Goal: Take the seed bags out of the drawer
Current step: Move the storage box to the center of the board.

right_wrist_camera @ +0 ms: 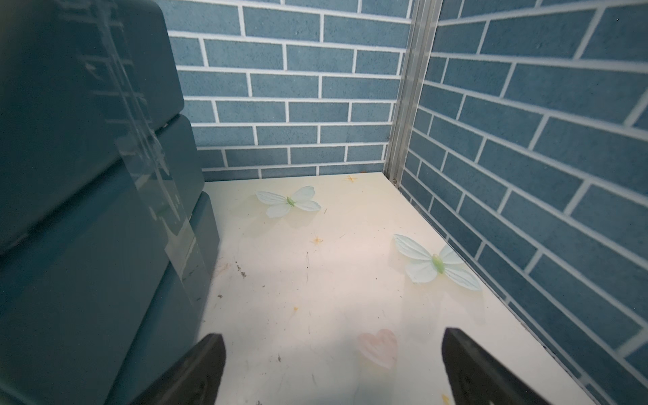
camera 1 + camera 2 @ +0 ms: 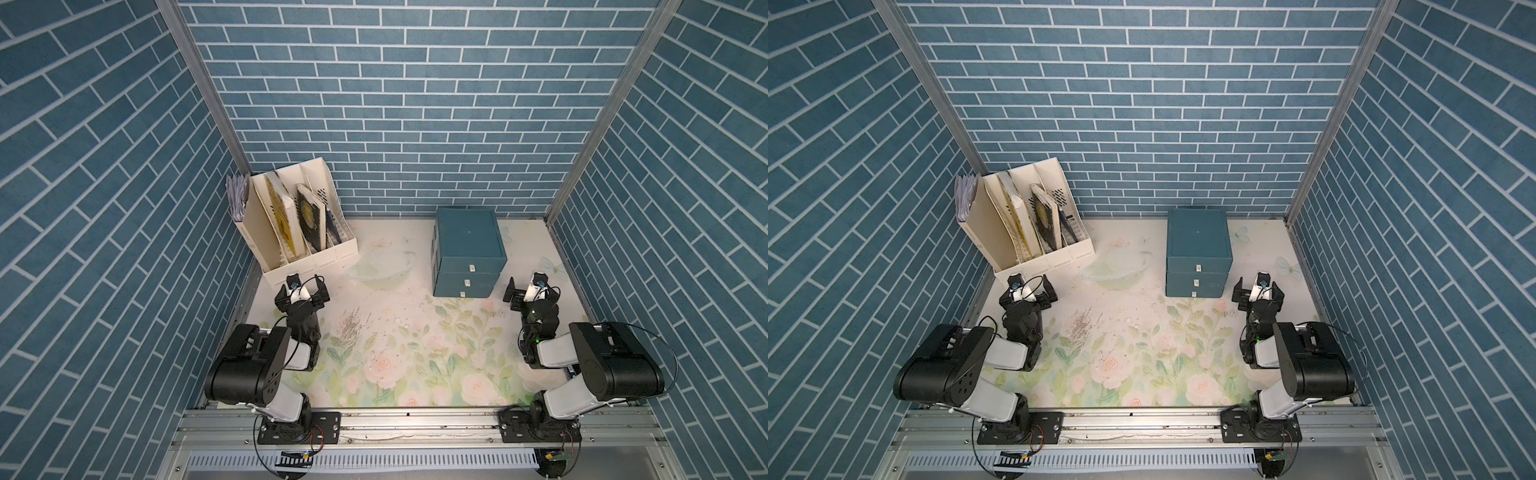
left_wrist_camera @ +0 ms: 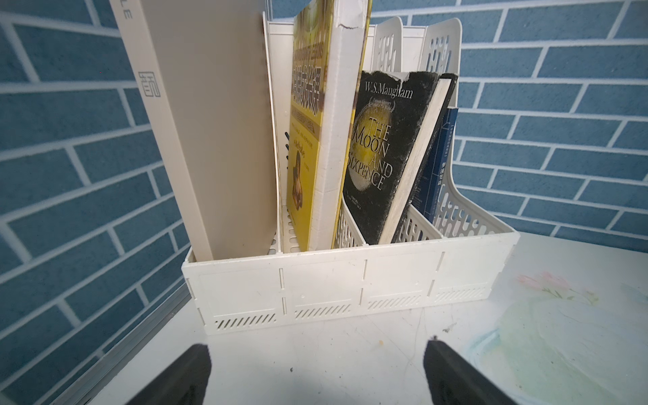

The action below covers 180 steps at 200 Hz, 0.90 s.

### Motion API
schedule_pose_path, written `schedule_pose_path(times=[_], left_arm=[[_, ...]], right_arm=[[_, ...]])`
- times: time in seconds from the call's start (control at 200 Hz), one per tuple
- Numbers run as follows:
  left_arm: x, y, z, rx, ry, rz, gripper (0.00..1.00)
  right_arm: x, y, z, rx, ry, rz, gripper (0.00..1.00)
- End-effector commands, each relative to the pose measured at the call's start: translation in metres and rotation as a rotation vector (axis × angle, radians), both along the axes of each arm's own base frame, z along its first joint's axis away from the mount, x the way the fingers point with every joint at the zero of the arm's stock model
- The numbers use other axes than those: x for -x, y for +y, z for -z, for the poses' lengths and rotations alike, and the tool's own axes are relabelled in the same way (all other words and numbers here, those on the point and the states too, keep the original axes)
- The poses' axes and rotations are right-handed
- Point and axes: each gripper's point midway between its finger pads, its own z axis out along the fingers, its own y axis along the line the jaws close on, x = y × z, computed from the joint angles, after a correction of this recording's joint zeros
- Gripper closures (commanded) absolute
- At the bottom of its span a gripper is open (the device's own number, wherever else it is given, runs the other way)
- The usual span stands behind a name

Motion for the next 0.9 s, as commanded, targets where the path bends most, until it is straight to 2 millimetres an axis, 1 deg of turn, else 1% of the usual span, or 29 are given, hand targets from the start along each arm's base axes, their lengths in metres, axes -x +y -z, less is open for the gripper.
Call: schedule_pose_path(times=[0.0, 0.005, 0.01, 0.015, 0.035, 0.04, 0.045, 0.05, 0.055, 0.07, 0.1, 0.17, 0.21, 0.28, 0.33, 0.34, 0.425, 0.48, 0.56, 0.645, 0.74, 0.83, 0.895], left_arm=[[-0.021, -0.002, -0.005, -0.014, 0.092, 0.008, 0.00], [-0.025, -0.002, -0.009, -0.012, 0.089, 0.007, 0.00], [-0.025, -0.002, -0.004, -0.012, 0.118, 0.006, 0.00], [-0.028, -0.002, -0.008, -0.009, 0.117, 0.004, 0.00], [-0.037, -0.001, -0.006, -0.007, 0.172, -0.006, 0.00], [-0.039, -0.002, -0.006, -0.006, 0.182, -0.005, 0.00], [-0.041, -0.002, -0.006, -0.006, 0.192, -0.004, 0.00], [-0.043, -0.003, -0.006, -0.006, 0.201, 0.000, 0.00], [-0.045, -0.004, -0.007, -0.005, 0.204, 0.005, 0.00], [-0.052, -0.007, -0.010, -0.005, 0.222, 0.023, 0.00], [-0.059, -0.015, -0.014, -0.003, 0.239, 0.063, 0.00], [-0.064, -0.026, -0.032, 0.011, 0.196, 0.123, 0.00], [-0.066, -0.028, -0.042, 0.022, 0.171, 0.130, 0.00], [-0.069, -0.029, -0.054, 0.049, 0.158, 0.129, 0.00], [-0.069, -0.032, -0.063, 0.061, 0.144, 0.142, 0.00], [-0.068, -0.033, -0.066, 0.062, 0.140, 0.146, 0.00], [-0.066, -0.041, -0.079, 0.064, 0.116, 0.164, 0.00], [-0.065, -0.045, -0.085, 0.080, 0.113, 0.178, 0.00], [-0.063, -0.053, -0.089, 0.103, 0.119, 0.212, 0.00], [-0.060, -0.062, -0.096, 0.128, 0.112, 0.247, 0.00], [-0.056, -0.071, -0.100, 0.168, 0.106, 0.286, 0.00], [-0.054, -0.080, -0.103, 0.194, 0.106, 0.329, 0.00], [-0.052, -0.087, -0.103, 0.204, 0.113, 0.359, 0.00]], right_arm=[[-0.017, -0.004, -0.015, 0.024, 0.063, 0.020, 0.00], [-0.019, -0.004, -0.016, 0.025, 0.068, 0.021, 0.00], [-0.020, -0.004, -0.016, 0.026, 0.074, 0.023, 0.00], [-0.021, -0.004, -0.017, 0.026, 0.080, 0.025, 0.00], [-0.025, -0.005, -0.020, 0.031, 0.095, 0.029, 0.00], [-0.028, -0.004, -0.024, 0.031, 0.092, 0.029, 0.00], [-0.027, -0.005, -0.022, 0.034, 0.102, 0.029, 0.00], [-0.030, -0.004, -0.025, 0.035, 0.099, 0.028, 0.00], [-0.029, -0.005, -0.024, 0.037, 0.107, 0.030, 0.00], [-0.032, -0.004, -0.027, 0.042, 0.109, 0.028, 0.00], [-0.034, -0.004, -0.031, 0.051, 0.117, 0.025, 0.00], [-0.039, -0.004, -0.044, 0.061, 0.110, 0.025, 0.00], [-0.042, -0.004, -0.049, 0.057, 0.113, 0.028, 0.00], [-0.047, -0.004, -0.057, 0.038, 0.129, 0.034, 0.00], [-0.051, -0.002, -0.063, 0.021, 0.137, 0.029, 0.00], [-0.050, -0.002, -0.060, 0.017, 0.149, 0.027, 0.00], [-0.056, 0.002, -0.073, -0.015, 0.155, 0.012, 0.00], [-0.061, 0.006, -0.081, -0.029, 0.162, -0.008, 0.00], [-0.068, 0.011, -0.091, -0.054, 0.175, -0.037, 0.00], [-0.076, 0.018, -0.108, -0.084, 0.168, -0.067, 0.00], [-0.085, 0.024, -0.121, -0.125, 0.176, -0.108, 0.00], [-0.094, 0.033, -0.132, -0.166, 0.181, -0.168, 0.00], [-0.102, 0.039, -0.137, -0.196, 0.196, -0.210, 0.00]])
